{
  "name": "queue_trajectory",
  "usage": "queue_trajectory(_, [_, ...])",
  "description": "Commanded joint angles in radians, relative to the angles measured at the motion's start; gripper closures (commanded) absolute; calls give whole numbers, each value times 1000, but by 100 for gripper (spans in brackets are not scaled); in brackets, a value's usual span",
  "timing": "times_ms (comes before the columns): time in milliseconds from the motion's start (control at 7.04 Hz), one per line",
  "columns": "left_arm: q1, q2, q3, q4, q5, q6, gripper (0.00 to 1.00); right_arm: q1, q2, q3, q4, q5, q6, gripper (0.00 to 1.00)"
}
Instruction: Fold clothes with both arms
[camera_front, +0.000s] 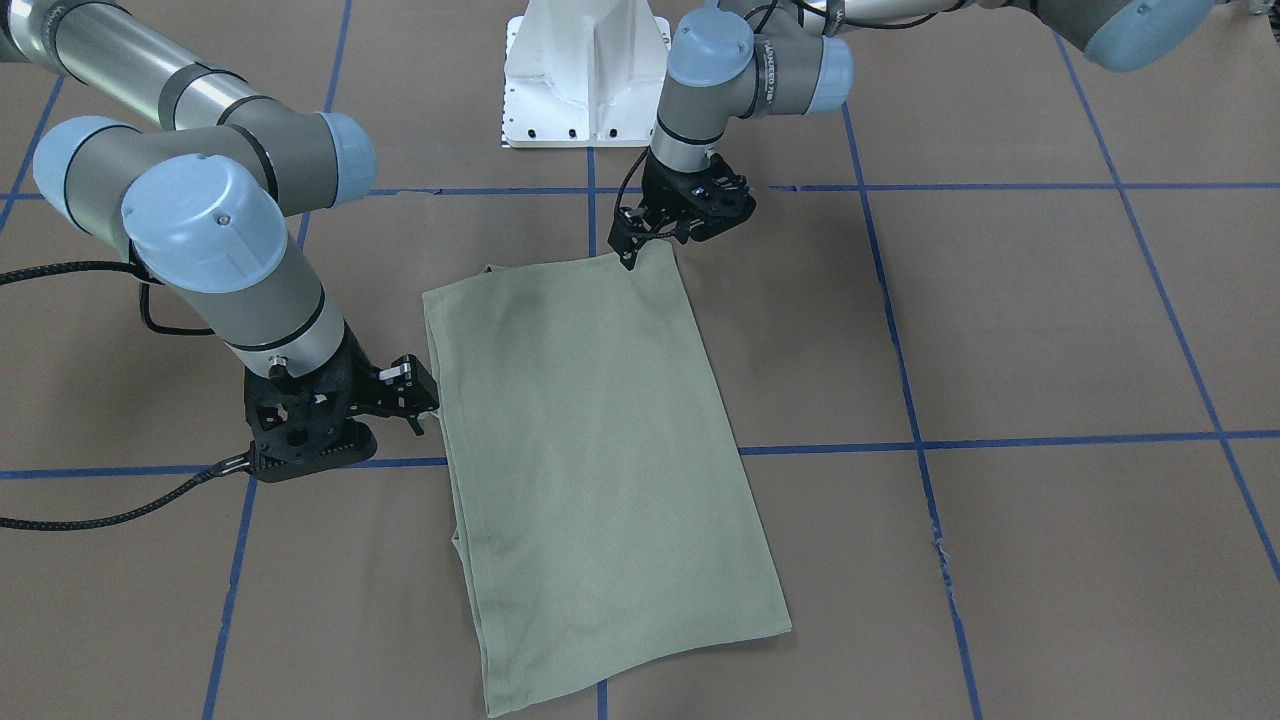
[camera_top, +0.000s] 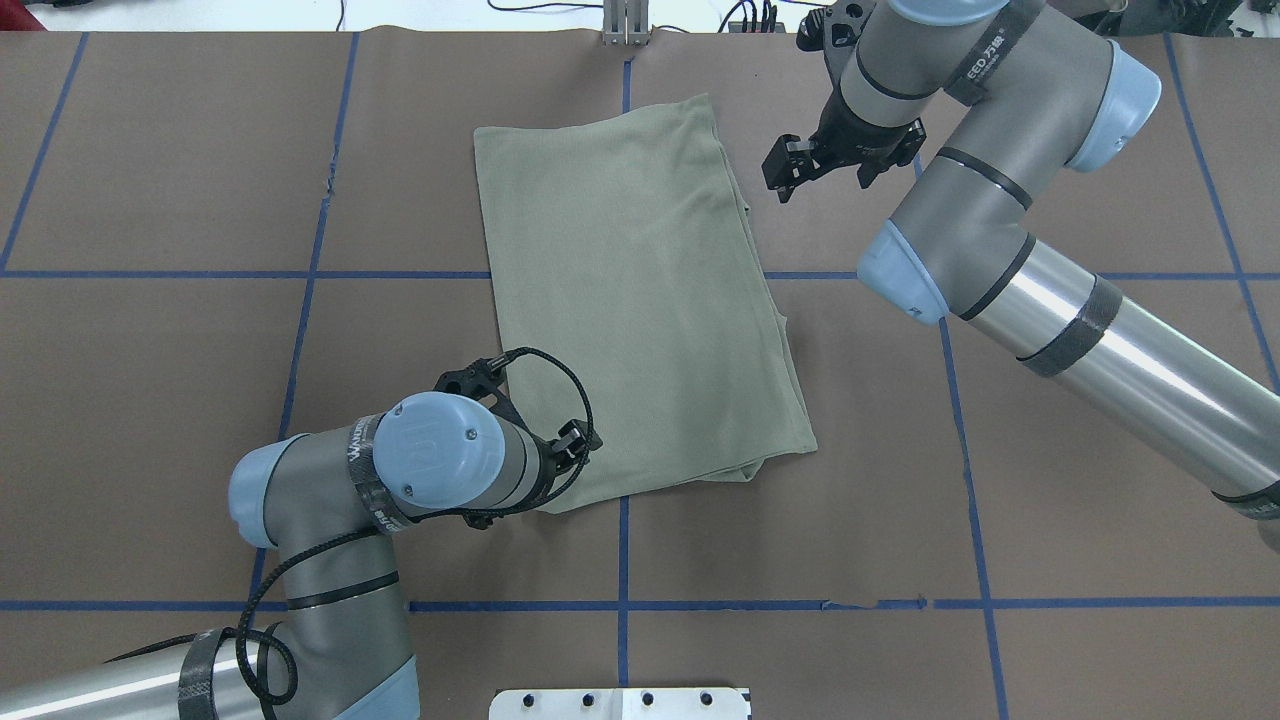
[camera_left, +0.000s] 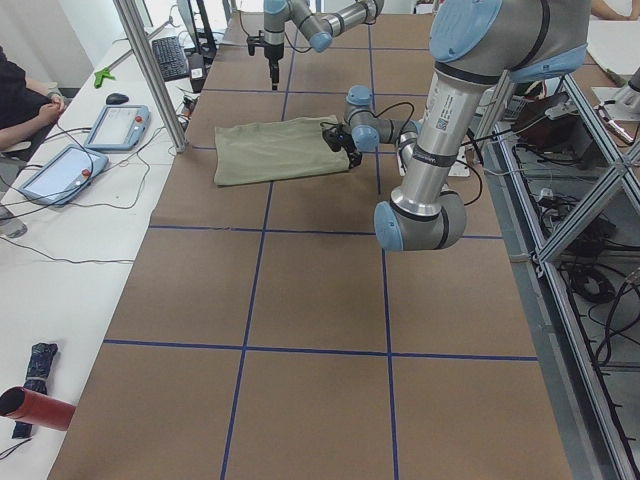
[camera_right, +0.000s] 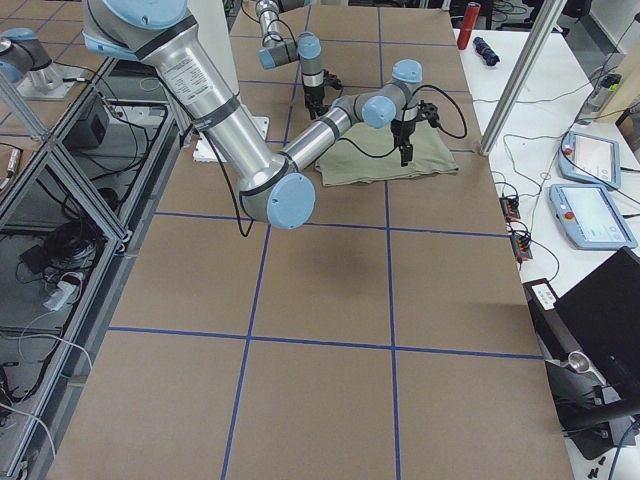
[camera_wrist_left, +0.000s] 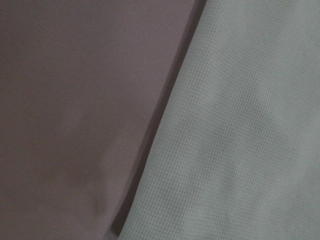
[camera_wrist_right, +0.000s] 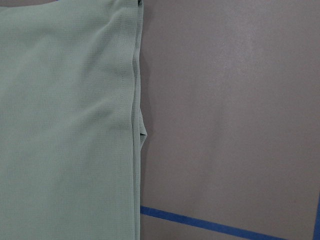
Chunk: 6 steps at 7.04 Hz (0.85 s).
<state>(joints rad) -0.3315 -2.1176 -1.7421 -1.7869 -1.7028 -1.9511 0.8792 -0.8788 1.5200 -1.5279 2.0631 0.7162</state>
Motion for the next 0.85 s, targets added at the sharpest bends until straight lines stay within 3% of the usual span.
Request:
queue_trajectory(0, [8,-1,9,4,3,1,2,0,-3,-3,0,-1,0,0])
queue_trajectory(284, [9,-1,22,4,5,1,9,0,0,-3,0,0,0,0])
queue_trajectory(426, [8,-1,27,4,6,1,18,0,0,-3,17,-1,2,0])
queue_trajectory(710, [8,-4,26,6,6,3,46,0,-2,-6,34,0,17,0])
